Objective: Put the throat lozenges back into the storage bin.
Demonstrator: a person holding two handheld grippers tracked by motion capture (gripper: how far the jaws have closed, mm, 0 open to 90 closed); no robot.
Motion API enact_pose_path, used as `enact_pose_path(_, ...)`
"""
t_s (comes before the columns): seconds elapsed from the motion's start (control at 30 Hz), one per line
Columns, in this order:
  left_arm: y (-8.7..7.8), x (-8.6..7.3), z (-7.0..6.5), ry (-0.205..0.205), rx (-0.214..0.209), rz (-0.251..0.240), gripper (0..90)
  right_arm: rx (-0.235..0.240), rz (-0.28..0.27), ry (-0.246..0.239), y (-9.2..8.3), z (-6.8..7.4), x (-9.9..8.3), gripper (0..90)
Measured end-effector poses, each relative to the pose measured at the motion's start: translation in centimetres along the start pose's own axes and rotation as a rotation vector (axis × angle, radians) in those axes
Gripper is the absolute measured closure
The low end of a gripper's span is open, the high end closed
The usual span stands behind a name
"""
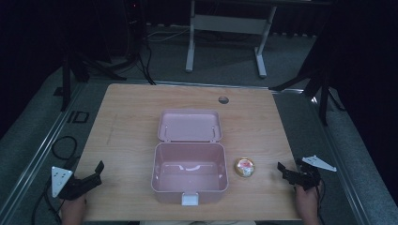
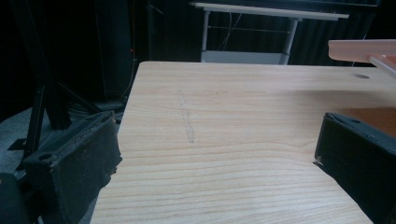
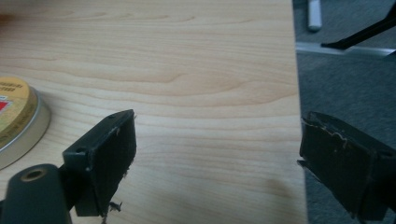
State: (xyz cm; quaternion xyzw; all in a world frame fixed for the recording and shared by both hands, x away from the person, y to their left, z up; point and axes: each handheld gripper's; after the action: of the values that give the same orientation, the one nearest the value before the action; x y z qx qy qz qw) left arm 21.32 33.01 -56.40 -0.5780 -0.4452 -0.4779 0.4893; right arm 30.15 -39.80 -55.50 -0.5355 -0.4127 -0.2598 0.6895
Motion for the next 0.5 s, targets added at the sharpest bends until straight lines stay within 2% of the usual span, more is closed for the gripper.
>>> enact_pose_path(0.13,0.02,0.0,0.01,0.001,-0.004,0.001,0.4,0.036,0.024,0.015,0.11,-0.14,0.03,10.6)
enact_pose_path(0.17,0.02,0.01,0.02,0.001,-0.007,0.002,0.4,0.063,0.037,0.01,0.16,-0.19,0.04,10.6)
enact_pose_path(0.27,0.03,0.01,0.02,0.002,-0.01,0.003,0.4,0.069,0.04,-0.003,0.2,-0.12,0.06,10.6)
enact_pose_path(0.3,0.02,0.01,0.02,0.004,-0.012,0.003,0.4,0.097,0.054,-0.01,0.3,-0.13,0.08,10.6)
enact_pose_path(0.37,0.04,0.02,0.05,0.001,-0.014,0.005,0.4,0.152,0.116,-0.071,0.54,-0.12,0.1,10.6)
enact_pose_path(0.43,0.04,0.03,0.08,0.001,-0.015,0.007,0.4,0.206,0.098,-0.07,0.34,-0.32,0.12,10.6)
enact_pose_path(0.47,0.05,0.04,0.09,0.001,-0.016,0.009,0.4,0.207,0.104,-0.083,0.34,-0.34,0.11,10.7)
enact_pose_path(0.5,0.05,0.04,0.09,0.001,-0.017,0.01,0.4,0.235,0.118,-0.1,0.39,-0.41,0.13,10.6)
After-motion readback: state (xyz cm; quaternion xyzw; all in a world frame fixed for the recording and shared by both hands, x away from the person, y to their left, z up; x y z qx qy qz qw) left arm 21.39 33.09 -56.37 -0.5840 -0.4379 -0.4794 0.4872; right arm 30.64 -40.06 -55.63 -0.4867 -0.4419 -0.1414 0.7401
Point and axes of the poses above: each handheld gripper's, and its own axes: y roughly forward along the jaws, x roughly out of its top, z roughly to its left, and after that the axes turned 2 degrees about -z, right-handed
